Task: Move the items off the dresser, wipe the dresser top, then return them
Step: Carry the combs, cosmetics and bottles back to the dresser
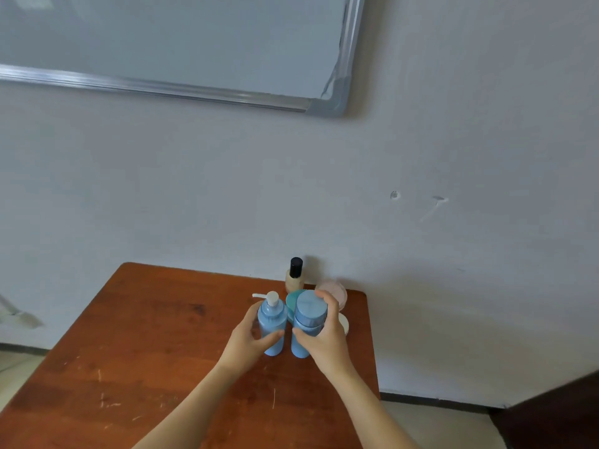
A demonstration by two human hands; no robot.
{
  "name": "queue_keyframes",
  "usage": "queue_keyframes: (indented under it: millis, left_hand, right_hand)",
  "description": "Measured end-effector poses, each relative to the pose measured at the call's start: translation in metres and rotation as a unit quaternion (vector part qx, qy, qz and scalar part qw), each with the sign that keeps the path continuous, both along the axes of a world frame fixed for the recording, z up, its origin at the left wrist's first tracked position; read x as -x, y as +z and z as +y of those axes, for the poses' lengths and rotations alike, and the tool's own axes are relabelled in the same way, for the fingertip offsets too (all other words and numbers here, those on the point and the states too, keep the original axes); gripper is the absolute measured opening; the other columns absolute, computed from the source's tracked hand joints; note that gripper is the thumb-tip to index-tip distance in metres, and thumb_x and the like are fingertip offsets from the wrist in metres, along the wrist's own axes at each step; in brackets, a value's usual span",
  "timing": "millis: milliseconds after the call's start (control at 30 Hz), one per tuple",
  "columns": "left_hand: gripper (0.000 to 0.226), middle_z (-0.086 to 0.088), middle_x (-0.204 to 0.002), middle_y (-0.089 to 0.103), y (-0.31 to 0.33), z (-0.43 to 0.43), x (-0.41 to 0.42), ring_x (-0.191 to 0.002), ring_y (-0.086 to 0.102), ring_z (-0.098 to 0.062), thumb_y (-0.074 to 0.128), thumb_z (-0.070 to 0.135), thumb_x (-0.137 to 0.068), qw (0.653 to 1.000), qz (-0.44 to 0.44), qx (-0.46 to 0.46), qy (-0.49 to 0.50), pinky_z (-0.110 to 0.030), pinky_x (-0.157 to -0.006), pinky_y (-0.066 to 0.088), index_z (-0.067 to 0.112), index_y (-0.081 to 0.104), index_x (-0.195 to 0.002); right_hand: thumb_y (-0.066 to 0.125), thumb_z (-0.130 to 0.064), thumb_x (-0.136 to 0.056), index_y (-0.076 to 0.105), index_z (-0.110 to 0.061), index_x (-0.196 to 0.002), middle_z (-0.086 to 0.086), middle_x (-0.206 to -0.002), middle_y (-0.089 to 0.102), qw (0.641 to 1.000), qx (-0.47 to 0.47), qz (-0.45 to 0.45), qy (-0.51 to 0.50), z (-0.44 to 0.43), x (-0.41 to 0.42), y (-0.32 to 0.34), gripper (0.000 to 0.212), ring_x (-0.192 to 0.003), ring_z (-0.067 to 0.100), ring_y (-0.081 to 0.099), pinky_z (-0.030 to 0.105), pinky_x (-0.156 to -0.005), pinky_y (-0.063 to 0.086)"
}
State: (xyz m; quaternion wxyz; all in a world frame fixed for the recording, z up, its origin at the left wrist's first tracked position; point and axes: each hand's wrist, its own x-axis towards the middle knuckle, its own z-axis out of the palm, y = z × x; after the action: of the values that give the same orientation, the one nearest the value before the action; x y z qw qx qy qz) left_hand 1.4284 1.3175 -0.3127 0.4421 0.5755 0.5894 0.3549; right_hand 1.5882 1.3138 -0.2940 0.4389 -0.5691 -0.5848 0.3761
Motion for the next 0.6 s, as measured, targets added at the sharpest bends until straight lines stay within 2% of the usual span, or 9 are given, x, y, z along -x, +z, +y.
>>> queue_keyframes:
  millis: [100,167,233,333,433,500,600]
  left_hand:
    - [0.048,0.018,-0.099,0.066,-0.006,0.005,0.005,-0.097,0.057,0.008,0.070,0.014,-0.079,1.000,-0.004,0.000,-0.015,-0.013,-0.078,0.046,0.042,0.043,-0.109]
    - [0.049,0.020,-0.099,0.066,-0.007,0.011,0.007,-0.097,0.058,0.005,0.070,0.016,-0.079,1.000,-0.006,-0.002,-0.028,-0.011,-0.076,0.047,0.043,0.042,-0.109]
    - [0.048,0.017,-0.099,0.066,-0.007,0.015,0.010,-0.096,0.060,-0.003,0.070,0.017,-0.079,0.999,-0.011,-0.003,-0.041,-0.013,-0.077,0.047,0.041,0.043,-0.110]
    - [0.047,0.023,-0.100,0.065,-0.007,0.016,0.016,-0.097,0.059,0.003,0.071,0.020,-0.078,0.997,-0.018,-0.011,-0.069,-0.011,-0.077,0.047,0.044,0.043,-0.108]
    - [0.048,0.023,-0.104,0.058,-0.006,0.012,0.018,-0.096,0.059,0.001,0.070,0.019,-0.079,0.993,-0.017,-0.021,-0.113,-0.009,-0.079,0.045,0.036,0.042,-0.114]
    - [0.050,0.017,-0.107,0.058,-0.005,0.013,0.022,-0.098,0.058,-0.004,0.070,0.016,-0.079,0.991,-0.036,-0.018,-0.128,-0.016,-0.086,0.046,0.031,0.042,-0.118]
    - [0.050,0.012,-0.106,0.060,0.000,0.013,0.031,-0.098,0.057,-0.005,0.069,0.011,-0.079,0.989,-0.075,-0.018,-0.127,-0.025,-0.088,0.046,0.028,0.044,-0.119]
  right_hand:
    - [0.075,-0.007,-0.070,0.027,-0.067,-0.104,-0.018,-0.119,0.044,1.000,-0.006,-0.009,-0.018,0.000,0.003,-0.004,0.084,-0.117,0.011,0.047,0.019,-0.094,0.045]
    - [0.075,-0.007,-0.070,0.026,-0.070,-0.103,-0.013,-0.120,0.047,1.000,-0.004,-0.011,-0.029,0.001,0.005,-0.004,0.086,-0.115,0.011,0.049,0.017,-0.092,0.046]
    - [0.075,-0.006,-0.070,0.032,-0.058,-0.109,-0.012,-0.119,0.048,0.999,-0.011,-0.013,-0.040,0.002,0.007,-0.002,0.078,-0.114,0.012,0.050,0.015,-0.090,0.046]
    - [0.074,-0.002,-0.070,0.035,-0.041,-0.110,-0.019,-0.116,0.044,0.998,-0.021,-0.019,-0.056,0.001,0.011,0.004,0.068,-0.111,0.013,0.051,0.006,-0.084,0.044]
    - [0.073,0.000,-0.070,0.036,-0.039,-0.107,-0.011,-0.113,0.048,0.997,-0.013,-0.016,-0.077,-0.007,0.018,0.008,0.066,-0.105,0.011,0.053,0.003,-0.078,0.043]
    - [0.074,0.000,-0.069,0.037,-0.040,-0.105,-0.005,-0.112,0.049,0.992,-0.018,-0.012,-0.121,-0.018,0.024,0.011,0.066,-0.102,0.008,0.053,0.002,-0.077,0.042]
    - [0.074,0.004,-0.067,0.039,-0.039,-0.103,-0.014,-0.110,0.050,0.974,-0.040,0.016,-0.220,-0.045,0.027,0.017,0.066,-0.102,0.000,0.051,0.000,-0.078,0.040]
